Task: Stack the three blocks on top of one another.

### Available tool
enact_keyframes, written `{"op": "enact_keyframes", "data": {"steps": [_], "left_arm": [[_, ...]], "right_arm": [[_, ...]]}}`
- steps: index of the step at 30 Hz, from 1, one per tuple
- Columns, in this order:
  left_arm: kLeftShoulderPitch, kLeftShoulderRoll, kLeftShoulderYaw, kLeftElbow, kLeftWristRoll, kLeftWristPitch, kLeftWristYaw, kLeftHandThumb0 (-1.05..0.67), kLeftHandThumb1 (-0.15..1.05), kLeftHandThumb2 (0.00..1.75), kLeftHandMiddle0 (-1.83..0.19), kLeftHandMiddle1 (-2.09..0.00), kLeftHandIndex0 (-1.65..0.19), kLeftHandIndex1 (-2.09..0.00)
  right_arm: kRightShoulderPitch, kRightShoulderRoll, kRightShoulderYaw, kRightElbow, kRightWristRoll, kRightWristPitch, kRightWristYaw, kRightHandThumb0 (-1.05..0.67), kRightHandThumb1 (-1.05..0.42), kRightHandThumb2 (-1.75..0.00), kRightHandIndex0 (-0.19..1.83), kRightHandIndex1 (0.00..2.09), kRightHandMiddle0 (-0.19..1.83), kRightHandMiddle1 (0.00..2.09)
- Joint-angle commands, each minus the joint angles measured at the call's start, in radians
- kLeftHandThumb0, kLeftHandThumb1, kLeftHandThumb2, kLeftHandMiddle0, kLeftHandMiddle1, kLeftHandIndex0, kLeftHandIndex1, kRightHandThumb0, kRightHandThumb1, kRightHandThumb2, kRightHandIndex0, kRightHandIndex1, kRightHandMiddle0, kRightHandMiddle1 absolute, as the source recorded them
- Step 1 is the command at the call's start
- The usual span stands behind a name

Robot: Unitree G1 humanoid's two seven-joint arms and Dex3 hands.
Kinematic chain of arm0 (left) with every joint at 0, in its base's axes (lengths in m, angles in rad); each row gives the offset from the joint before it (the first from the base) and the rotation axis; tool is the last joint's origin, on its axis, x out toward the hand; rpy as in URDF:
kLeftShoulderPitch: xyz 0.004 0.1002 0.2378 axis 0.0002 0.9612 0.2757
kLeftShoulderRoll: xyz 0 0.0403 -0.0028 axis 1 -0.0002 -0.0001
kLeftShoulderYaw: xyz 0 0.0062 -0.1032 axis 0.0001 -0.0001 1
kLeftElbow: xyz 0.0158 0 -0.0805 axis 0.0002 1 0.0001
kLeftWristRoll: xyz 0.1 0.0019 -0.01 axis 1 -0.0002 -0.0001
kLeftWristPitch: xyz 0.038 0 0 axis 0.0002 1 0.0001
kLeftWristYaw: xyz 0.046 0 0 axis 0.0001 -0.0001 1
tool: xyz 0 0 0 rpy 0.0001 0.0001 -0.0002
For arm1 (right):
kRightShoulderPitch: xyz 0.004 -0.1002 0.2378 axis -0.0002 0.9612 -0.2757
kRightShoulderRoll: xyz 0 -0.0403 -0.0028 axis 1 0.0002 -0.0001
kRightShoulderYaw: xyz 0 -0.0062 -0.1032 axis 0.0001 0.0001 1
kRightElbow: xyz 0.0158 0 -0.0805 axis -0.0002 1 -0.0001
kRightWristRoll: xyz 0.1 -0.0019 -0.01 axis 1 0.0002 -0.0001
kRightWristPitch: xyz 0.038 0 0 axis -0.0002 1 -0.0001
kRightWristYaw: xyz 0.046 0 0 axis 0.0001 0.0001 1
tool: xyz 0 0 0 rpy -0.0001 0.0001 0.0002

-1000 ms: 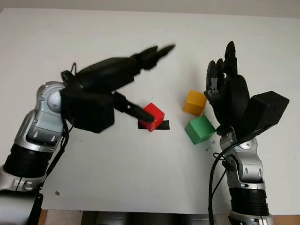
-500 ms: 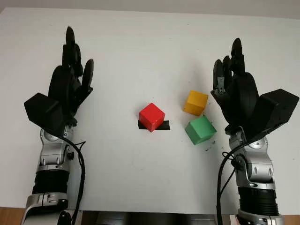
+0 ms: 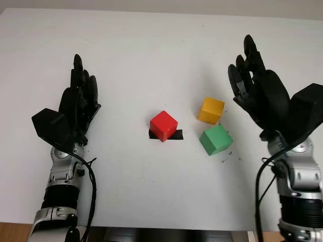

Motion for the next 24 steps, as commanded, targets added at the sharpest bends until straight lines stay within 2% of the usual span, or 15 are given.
{"op": "enact_keyframes", "data": {"steps": [1,5,9,13,18,24], "left_arm": [[0.004,-0.005,-0.003,-0.010,-0.003,0.002,-0.004,-0.73,1.05,0.70,0.18,-0.05,0.18,-0.03],[0.009,-0.003,0.007,-0.028,-0.021,0.006,-0.012,-0.74,1.05,0.70,0.19,-0.04,0.19,-0.02],[0.013,0.001,0.006,-0.035,-0.025,0.015,-0.016,-0.75,1.05,0.67,0.19,-0.03,0.19,-0.02],[0.018,0.002,0.002,-0.054,-0.021,0.030,-0.012,-0.75,1.05,0.68,0.19,-0.02,0.19,-0.02],[0.021,0.006,0.000,-0.073,-0.009,0.049,-0.002,-0.75,1.05,0.70,0.19,-0.03,0.19,-0.03],[0.016,0.013,0.000,-0.070,-0.017,0.045,-0.034,-0.73,1.05,0.70,0.19,0.00,0.19,0.00]], "right_arm": [[-0.021,-0.044,-0.012,-0.001,-0.003,0.018,0.018,-0.56,-1.05,-0.19,0.00,0.11,0.01,0.12],[-0.055,-0.186,0.014,0.010,-0.080,-0.012,0.100,-0.55,-1.00,-0.09,-0.01,0.10,0.02,0.13],[-0.069,-0.260,0.040,0.007,-0.163,-0.058,0.128,-0.61,-0.95,-0.05,0.09,0.14,0.11,0.16],[-0.074,-0.310,0.062,-0.031,-0.234,-0.104,0.146,-0.56,-0.88,-0.03,0.13,0.15,0.16,0.17],[-0.080,-0.373,0.111,-0.040,-0.422,-0.267,0.095,-0.44,-0.78,-0.02,0.22,0.18,0.24,0.22],[-0.165,-0.486,0.237,0.022,-0.627,-0.492,0.148,-0.36,-0.75,-0.04,0.20,0.14,0.27,0.22]]}}
